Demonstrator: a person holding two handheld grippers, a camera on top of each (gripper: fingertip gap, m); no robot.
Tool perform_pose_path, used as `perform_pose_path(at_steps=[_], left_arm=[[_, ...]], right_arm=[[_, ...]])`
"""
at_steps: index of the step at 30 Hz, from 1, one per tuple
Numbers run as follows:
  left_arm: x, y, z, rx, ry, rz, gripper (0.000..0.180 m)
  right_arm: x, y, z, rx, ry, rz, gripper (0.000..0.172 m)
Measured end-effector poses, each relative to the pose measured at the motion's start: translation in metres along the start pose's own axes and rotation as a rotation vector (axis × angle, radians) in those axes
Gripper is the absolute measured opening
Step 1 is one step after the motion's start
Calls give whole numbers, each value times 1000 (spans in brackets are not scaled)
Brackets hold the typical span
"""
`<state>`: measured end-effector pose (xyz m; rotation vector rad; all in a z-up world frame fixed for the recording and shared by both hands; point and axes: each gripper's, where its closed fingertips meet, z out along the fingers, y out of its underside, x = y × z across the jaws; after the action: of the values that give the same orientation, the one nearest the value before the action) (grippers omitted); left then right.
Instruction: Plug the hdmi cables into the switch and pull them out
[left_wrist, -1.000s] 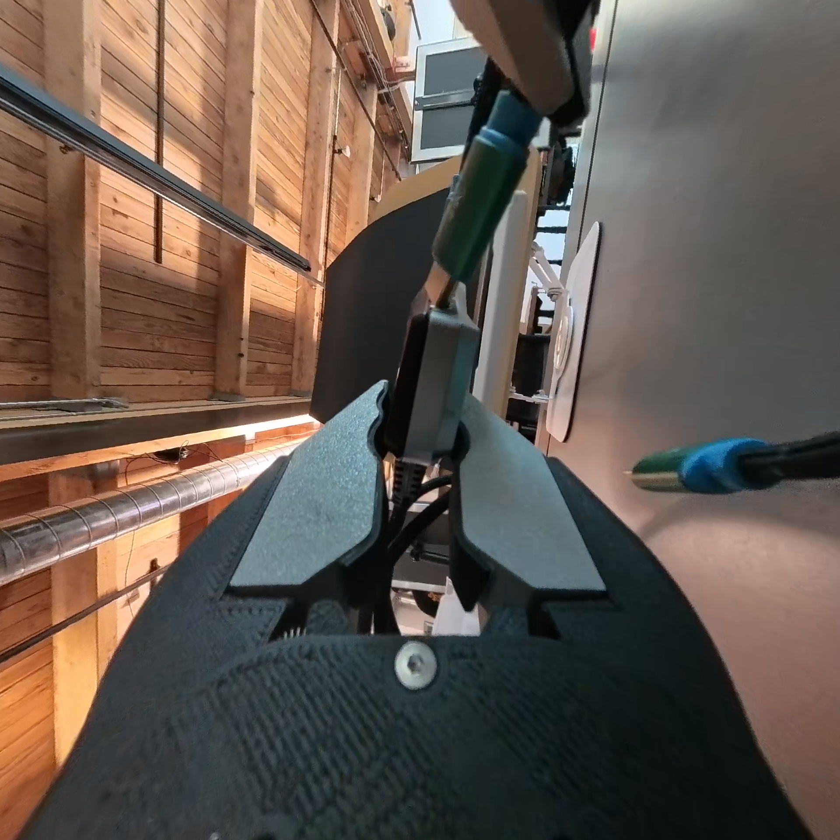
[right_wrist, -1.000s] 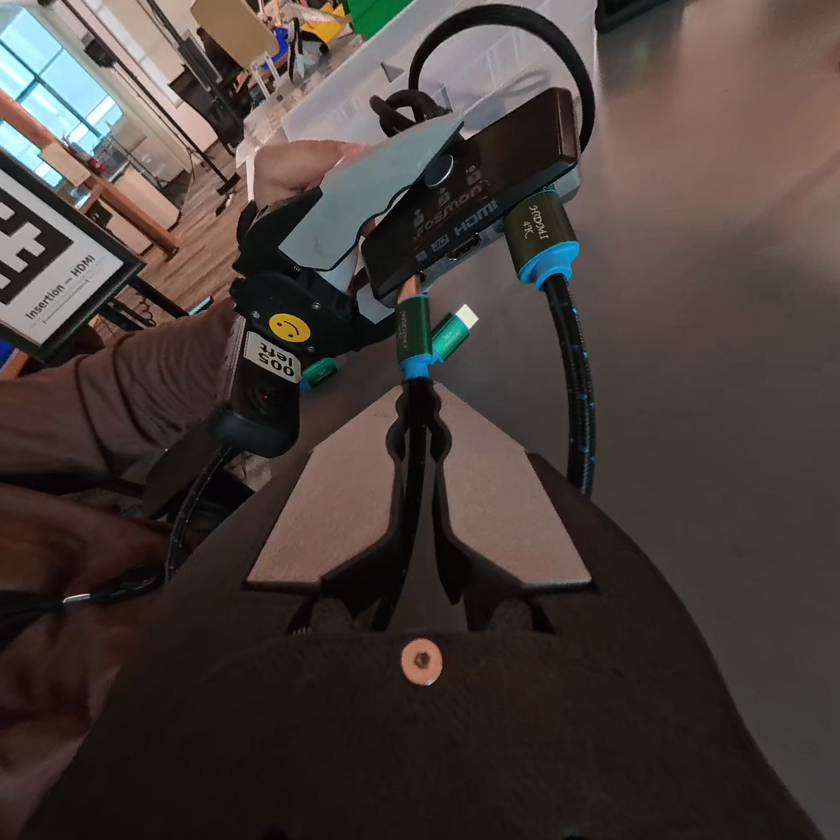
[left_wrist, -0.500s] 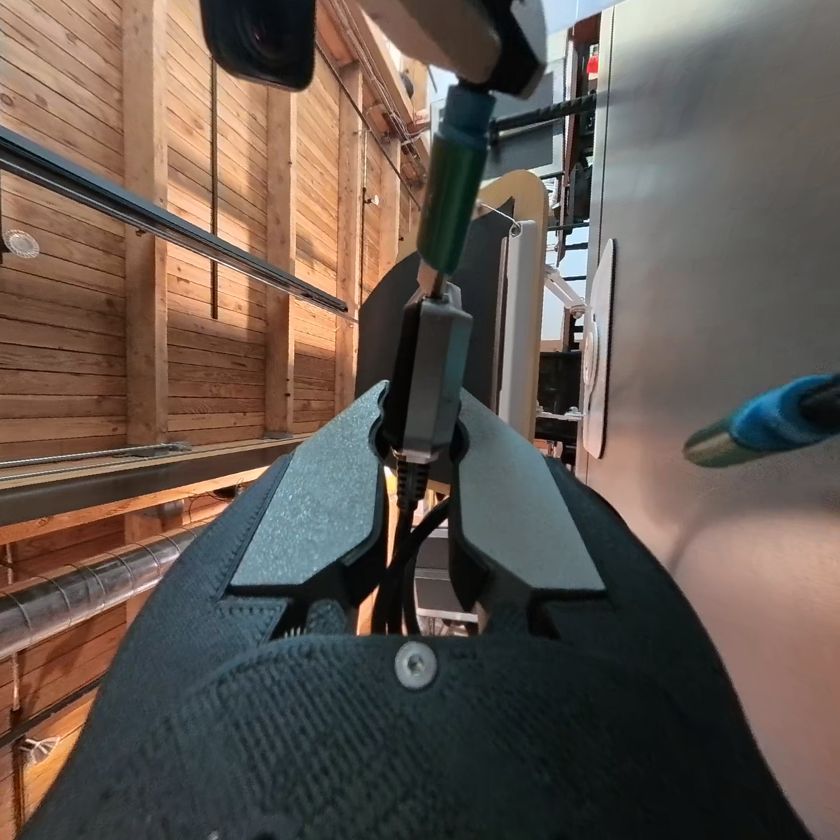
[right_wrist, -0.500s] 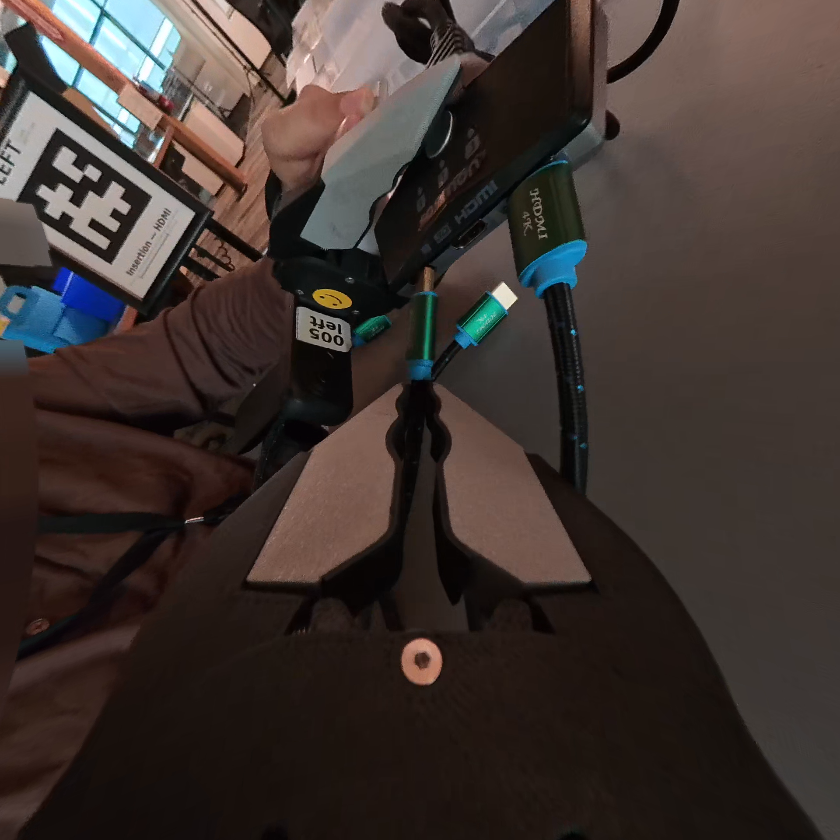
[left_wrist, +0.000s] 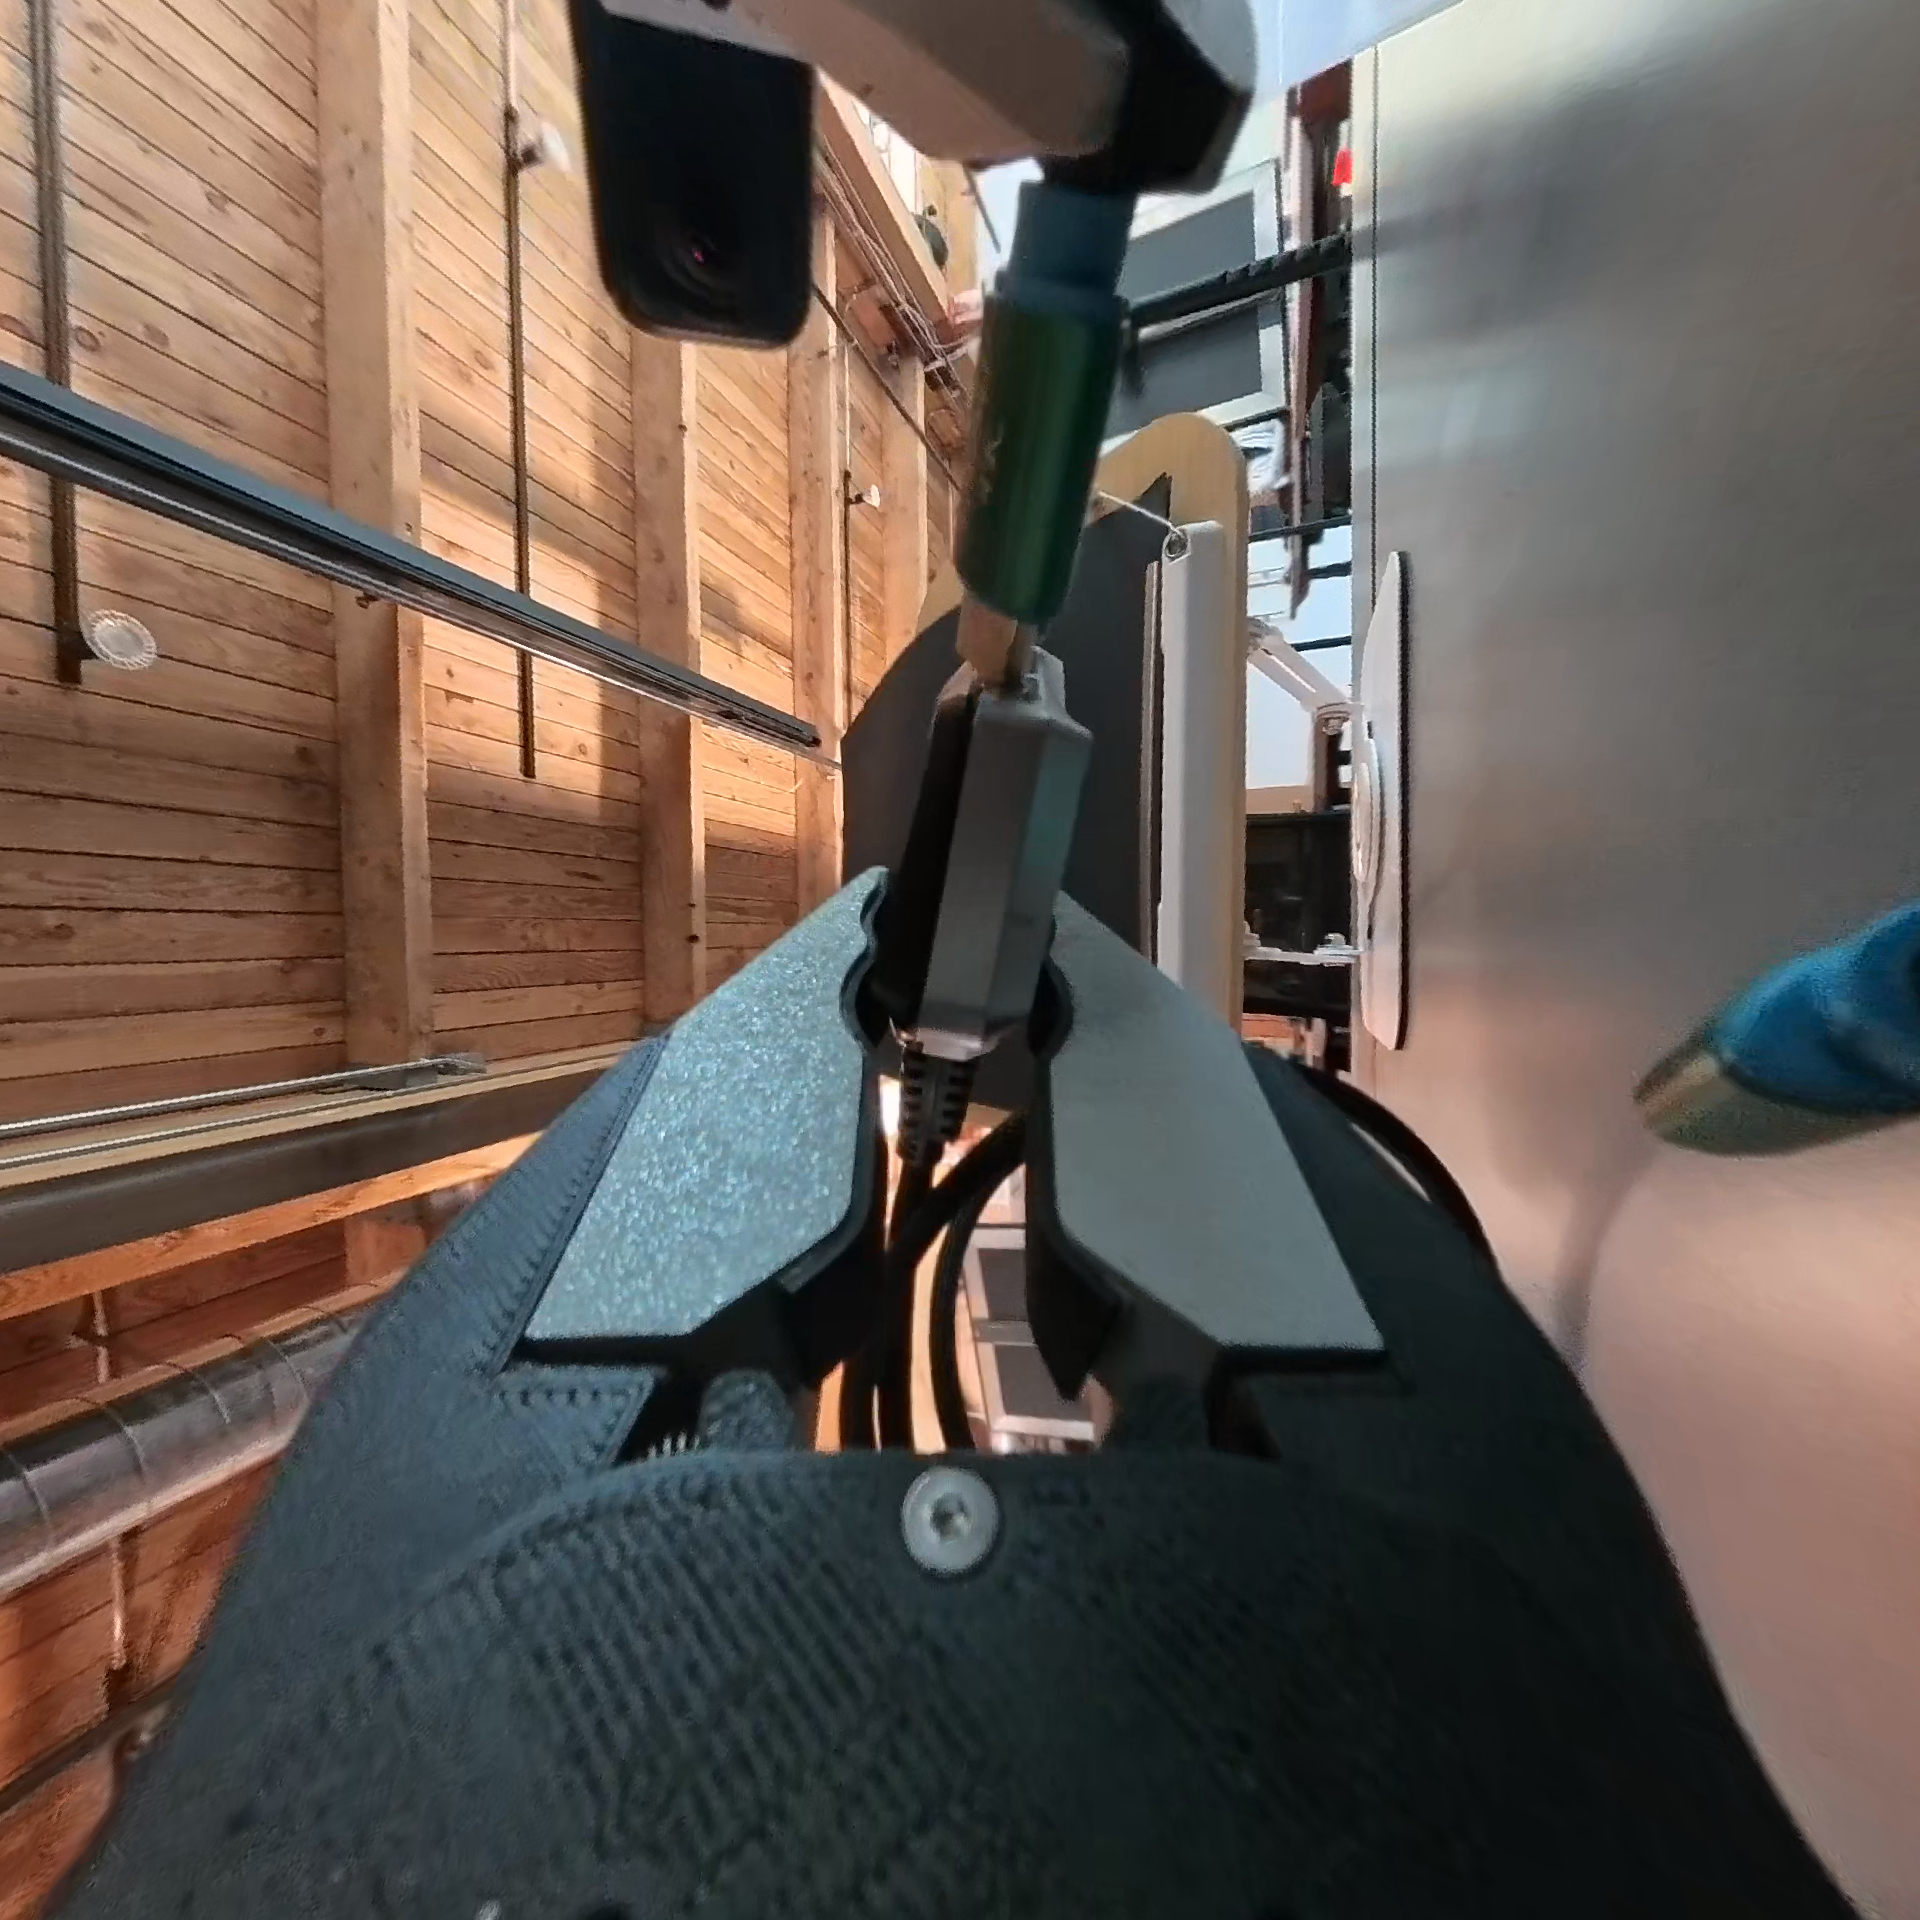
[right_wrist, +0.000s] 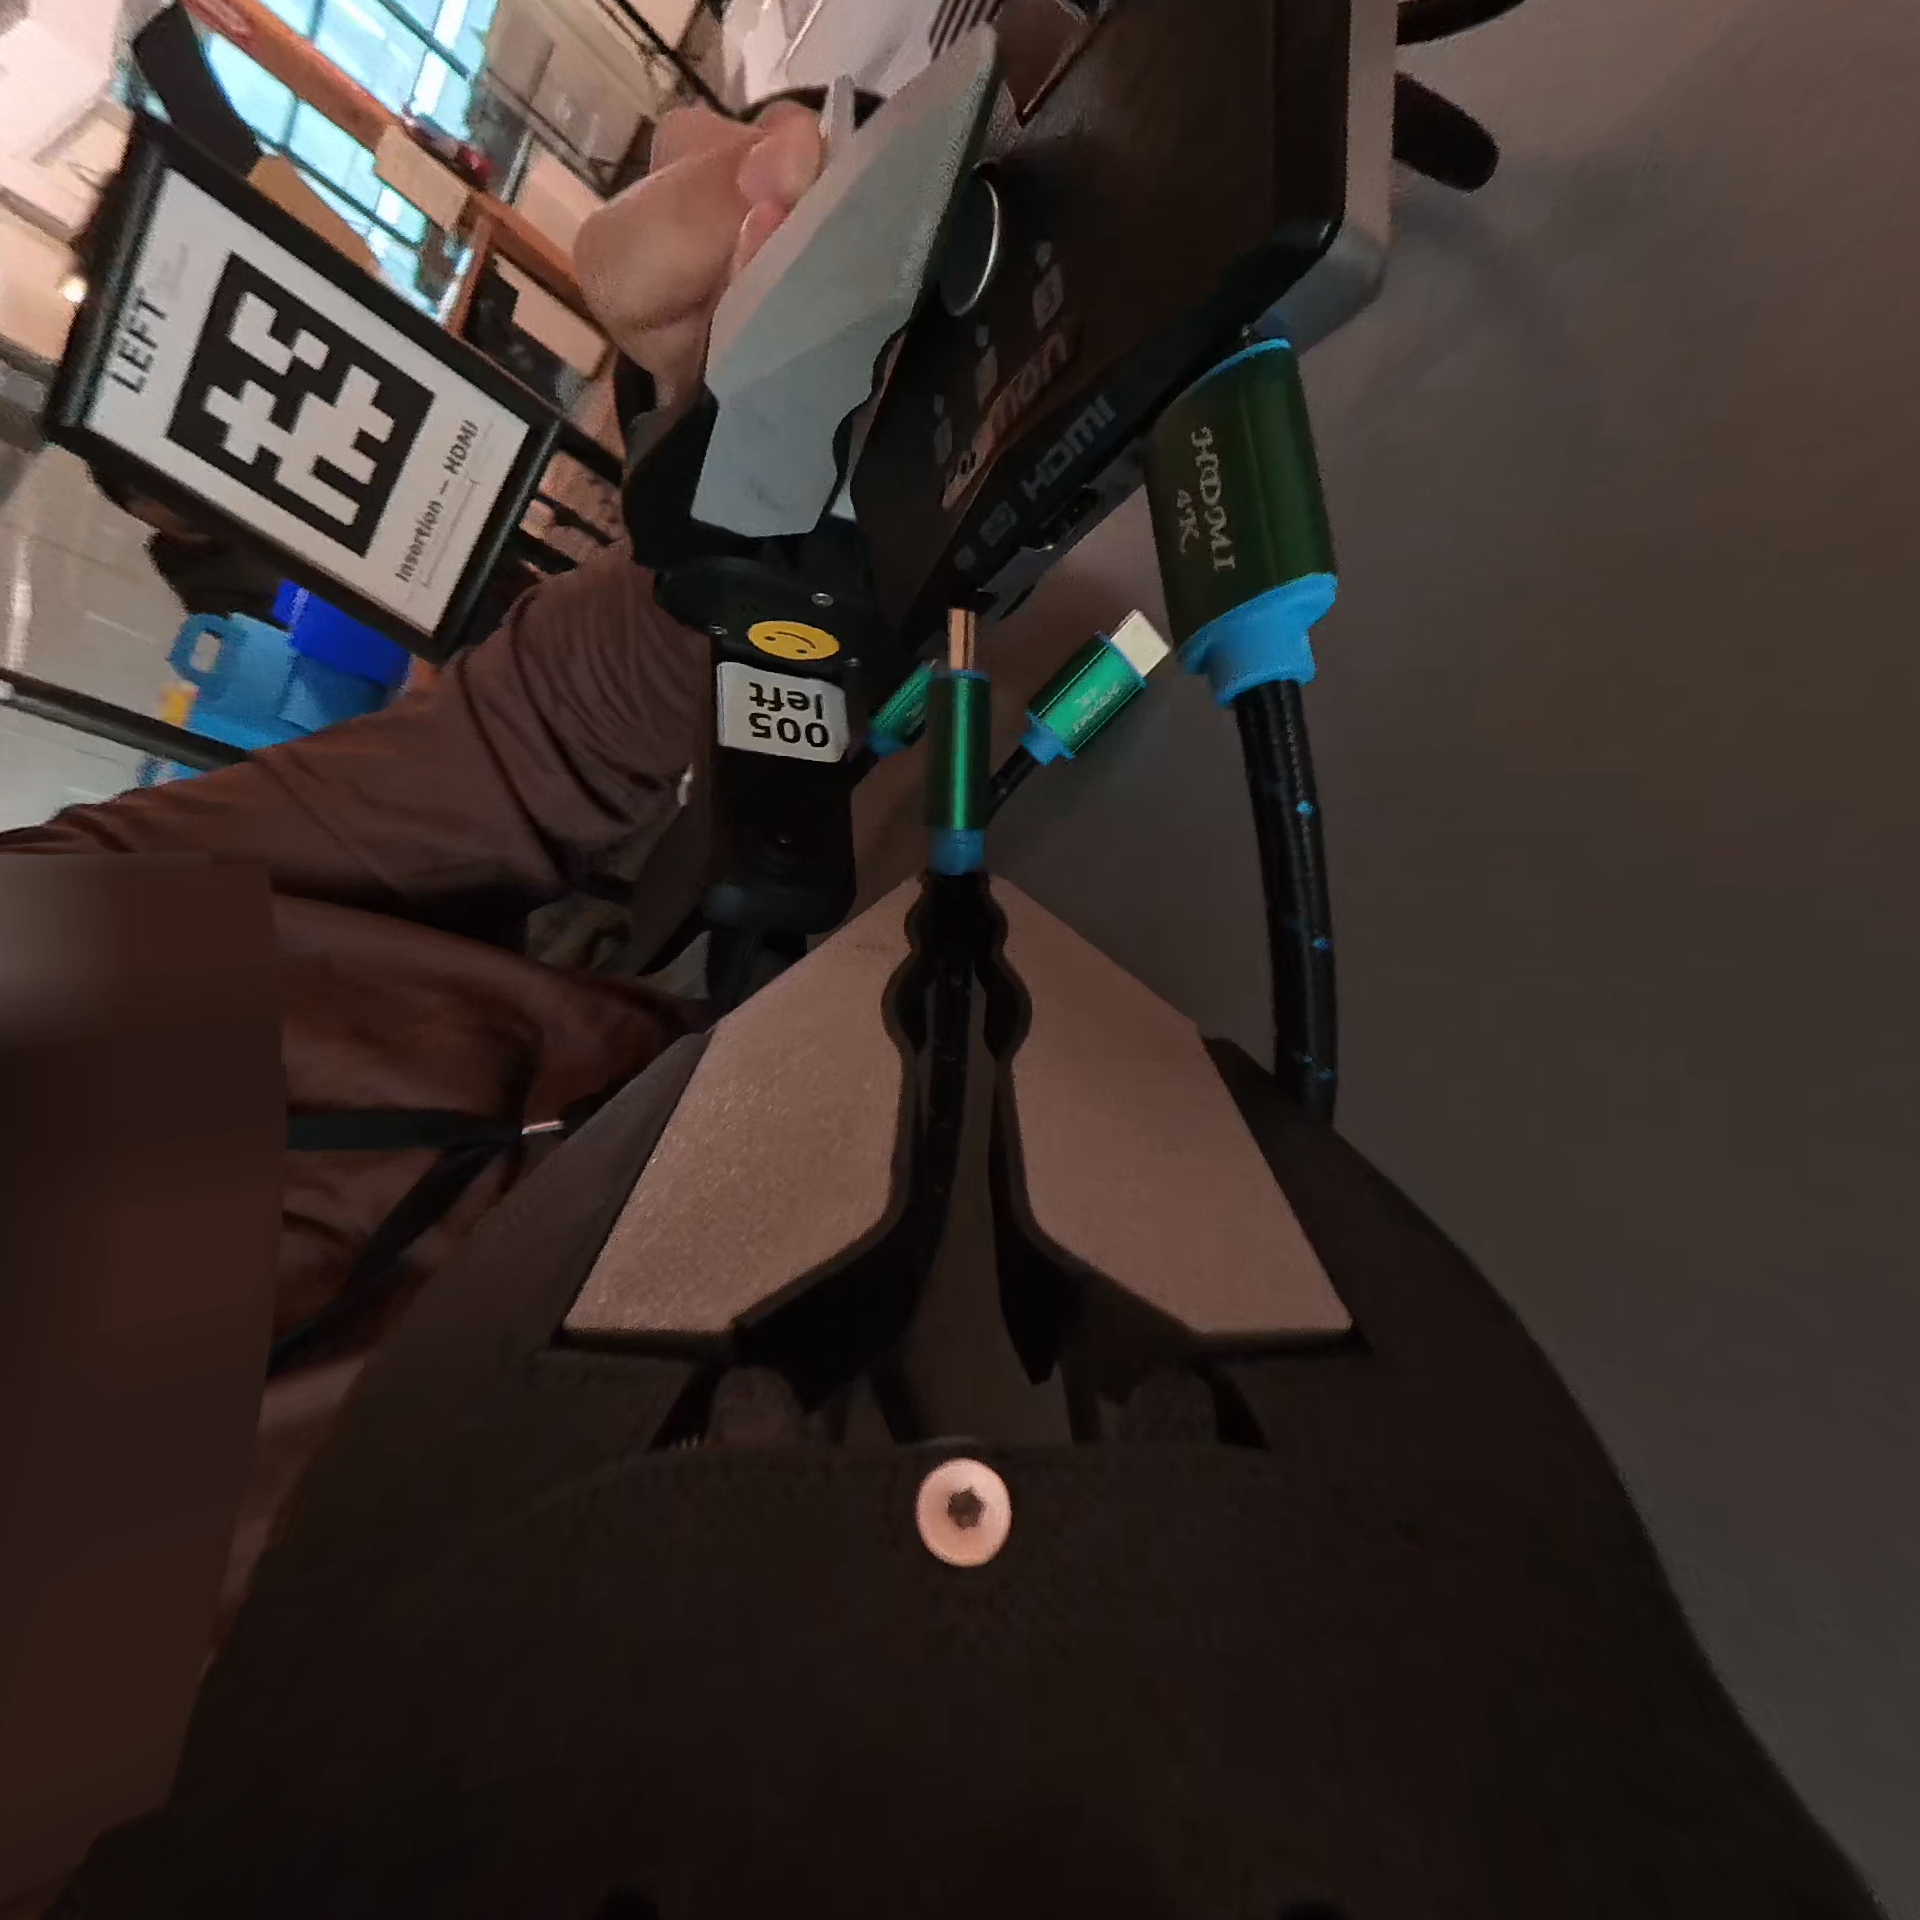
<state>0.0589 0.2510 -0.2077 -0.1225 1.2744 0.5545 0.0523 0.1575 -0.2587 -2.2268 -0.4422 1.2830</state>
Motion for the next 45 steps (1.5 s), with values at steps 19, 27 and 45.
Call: perform_pose_path(at_steps=[19, 27, 45], left_arm=[[54, 22, 1, -114, 278, 3, 20], [60, 26, -1, -140, 319, -5, 21], [82, 29, -4, -170, 456, -82, 20]], right_arm=[[57, -20, 2, -78, 1007, -772, 3], [70, -25, 1, -161, 1197, -935, 3], [83, -30, 5, -117, 1198, -1082, 3]])
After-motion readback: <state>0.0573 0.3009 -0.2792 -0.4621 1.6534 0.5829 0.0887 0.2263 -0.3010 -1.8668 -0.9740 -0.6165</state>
